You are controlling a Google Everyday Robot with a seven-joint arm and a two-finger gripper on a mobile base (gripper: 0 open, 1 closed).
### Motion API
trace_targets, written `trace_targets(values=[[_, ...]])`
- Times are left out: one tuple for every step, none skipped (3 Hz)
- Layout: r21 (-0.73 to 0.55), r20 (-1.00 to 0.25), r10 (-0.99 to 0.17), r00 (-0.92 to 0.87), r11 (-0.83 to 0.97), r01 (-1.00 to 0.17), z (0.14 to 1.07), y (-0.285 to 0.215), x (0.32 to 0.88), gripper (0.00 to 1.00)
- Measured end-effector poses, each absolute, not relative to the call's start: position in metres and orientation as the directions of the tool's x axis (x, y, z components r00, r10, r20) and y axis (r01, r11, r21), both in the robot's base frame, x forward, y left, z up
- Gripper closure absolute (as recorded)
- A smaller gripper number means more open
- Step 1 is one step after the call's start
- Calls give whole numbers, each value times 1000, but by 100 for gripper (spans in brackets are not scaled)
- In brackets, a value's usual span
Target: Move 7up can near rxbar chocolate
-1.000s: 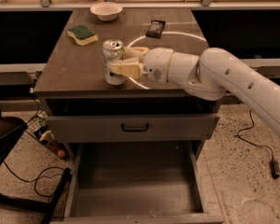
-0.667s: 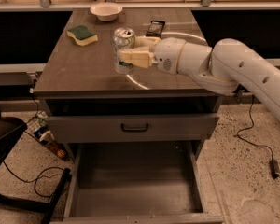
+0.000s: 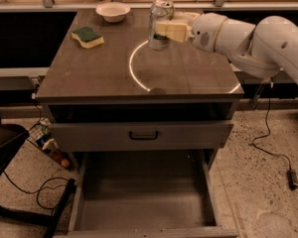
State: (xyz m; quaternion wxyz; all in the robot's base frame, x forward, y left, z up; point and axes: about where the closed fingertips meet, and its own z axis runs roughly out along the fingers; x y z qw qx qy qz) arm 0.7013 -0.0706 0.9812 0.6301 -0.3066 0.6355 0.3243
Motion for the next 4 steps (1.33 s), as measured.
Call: trace_targets(values=[[20, -1000, 15, -14, 643, -766, 998, -104, 738, 100], [-12, -999, -32, -14, 684, -729, 1007, -129, 772, 100], [-25, -996, -77, -44, 726, -688, 996, -149, 802, 100], [-25, -995, -86, -58, 742, -670, 978, -165, 827, 100]])
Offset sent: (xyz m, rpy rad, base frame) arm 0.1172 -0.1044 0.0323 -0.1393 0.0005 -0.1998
